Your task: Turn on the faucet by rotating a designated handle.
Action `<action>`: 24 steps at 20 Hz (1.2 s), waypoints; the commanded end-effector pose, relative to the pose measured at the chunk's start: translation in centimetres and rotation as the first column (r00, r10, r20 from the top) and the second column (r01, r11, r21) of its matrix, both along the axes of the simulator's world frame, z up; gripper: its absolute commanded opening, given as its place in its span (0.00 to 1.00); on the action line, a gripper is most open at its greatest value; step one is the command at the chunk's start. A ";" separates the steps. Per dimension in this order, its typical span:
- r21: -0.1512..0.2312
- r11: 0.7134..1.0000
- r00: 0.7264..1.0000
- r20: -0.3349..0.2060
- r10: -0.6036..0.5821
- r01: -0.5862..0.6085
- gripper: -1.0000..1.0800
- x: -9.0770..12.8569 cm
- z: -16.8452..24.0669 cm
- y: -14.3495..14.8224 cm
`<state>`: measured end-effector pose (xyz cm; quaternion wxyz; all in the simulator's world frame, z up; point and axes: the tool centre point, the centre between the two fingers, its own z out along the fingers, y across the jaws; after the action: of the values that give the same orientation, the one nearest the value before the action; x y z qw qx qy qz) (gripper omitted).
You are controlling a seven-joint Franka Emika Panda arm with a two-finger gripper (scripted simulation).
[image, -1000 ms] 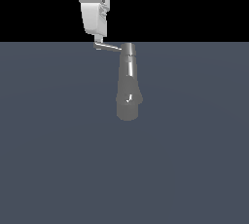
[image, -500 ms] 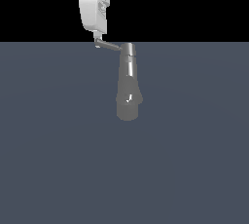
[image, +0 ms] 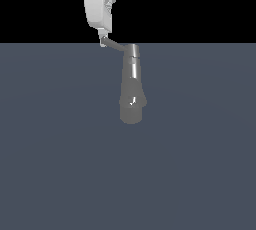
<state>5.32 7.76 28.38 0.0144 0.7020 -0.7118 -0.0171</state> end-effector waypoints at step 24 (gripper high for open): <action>-0.001 1.000 1.000 -0.016 0.000 0.000 0.00 -4.8 1.7 -4.3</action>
<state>0.83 4.13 30.04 0.0184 0.7043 -0.7093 -0.0213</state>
